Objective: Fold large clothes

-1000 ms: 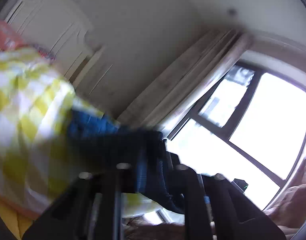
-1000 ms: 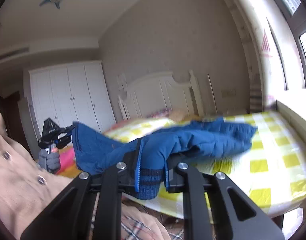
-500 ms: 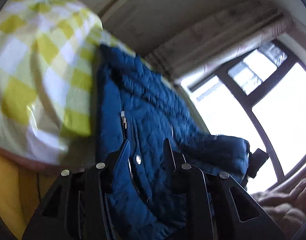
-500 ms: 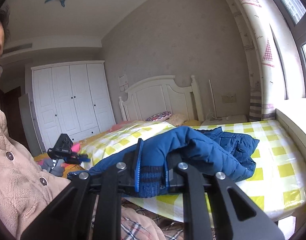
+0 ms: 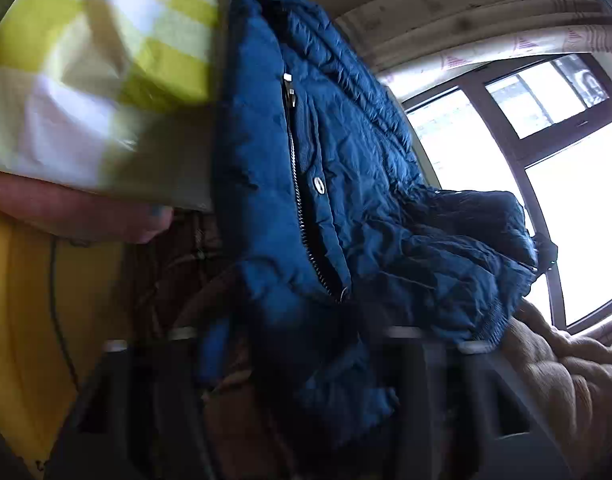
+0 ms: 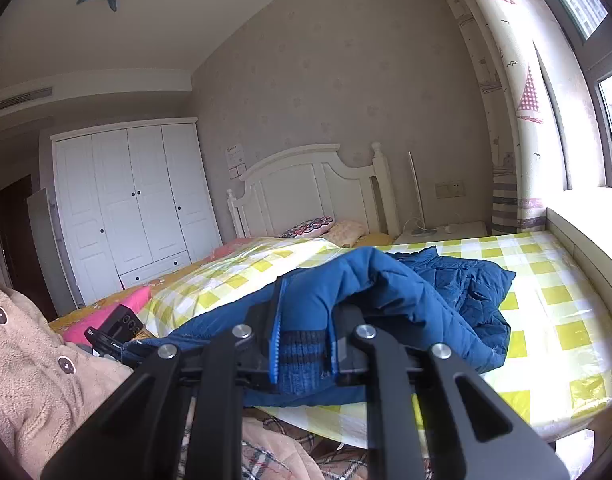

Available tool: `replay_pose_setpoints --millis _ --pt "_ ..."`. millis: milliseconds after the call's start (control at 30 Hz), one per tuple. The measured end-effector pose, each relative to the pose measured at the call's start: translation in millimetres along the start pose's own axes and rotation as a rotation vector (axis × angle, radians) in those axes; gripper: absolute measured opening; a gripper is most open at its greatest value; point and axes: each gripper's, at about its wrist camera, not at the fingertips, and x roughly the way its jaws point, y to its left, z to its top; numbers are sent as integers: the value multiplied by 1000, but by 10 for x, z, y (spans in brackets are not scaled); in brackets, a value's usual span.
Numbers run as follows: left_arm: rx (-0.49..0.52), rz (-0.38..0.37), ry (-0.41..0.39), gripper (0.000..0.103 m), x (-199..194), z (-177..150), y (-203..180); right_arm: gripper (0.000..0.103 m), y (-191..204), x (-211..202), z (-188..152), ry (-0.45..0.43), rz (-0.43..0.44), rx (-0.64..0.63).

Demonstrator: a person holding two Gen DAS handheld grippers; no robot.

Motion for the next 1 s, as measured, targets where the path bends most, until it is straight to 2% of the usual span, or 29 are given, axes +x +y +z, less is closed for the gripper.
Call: replay_pose_setpoints --millis 100,133,167,200,233,267,400,467,533,567,633,667,700,767,800,833,867,900,933,1000 --pt "-23 37 97 98 271 -64 7 17 -32 52 -28 15 -12 3" --pt "-25 16 71 88 237 -72 20 17 -41 61 -34 20 -19 3" --pt "-34 -28 29 73 163 -59 24 17 -53 66 -51 28 -32 1" --pt "-47 -57 2 44 118 -32 20 17 -62 55 -72 29 -34 5" --pt "-69 -64 -35 23 62 11 -8 17 -88 54 -86 28 -33 14" --pt "-57 -44 -84 12 2 48 -103 17 -121 60 -100 26 -38 27" --pt "44 -65 -267 9 -314 261 -591 17 -223 105 -98 19 -71 62" --pt "74 -108 -359 9 -510 604 -803 17 -334 178 -24 20 -100 86" --pt "89 -127 -377 9 -527 1049 -979 17 -515 290 132 15 -129 103" --pt "100 -95 -389 10 -484 1398 -1095 17 -674 390 266 9 -150 118" --pt "83 -77 -355 11 -283 1964 -1200 17 -985 595 509 2 -202 149" --pt "49 -87 -328 11 -169 2279 -1194 17 -1235 790 676 10 -240 183" --pt "-16 -128 -300 12 -20 2662 -1126 17 -1425 950 776 22 -263 217" --pt "-176 -251 -237 19 290 3248 -894 19 -1892 1381 913 83 -333 307" --pt "-302 -305 -215 31 466 3536 -689 26 -2134 1585 913 130 -341 379" --pt "-392 -326 -213 60 575 3679 -545 31 -2401 1788 867 182 -342 476" --pt "-485 -368 -231 86 655 3771 -346 46 -2657 1966 770 225 -338 581" --pt "-555 -425 -283 99 693 3800 -169 73 -2836 2072 665 243 -330 660" --pt "-615 -472 -328 99 707 3789 24 80 -2965 2148 557 242 -315 723" --pt "-629 -499 -354 99 688 3790 216 81 -3092 2222 378 219 -290 763"
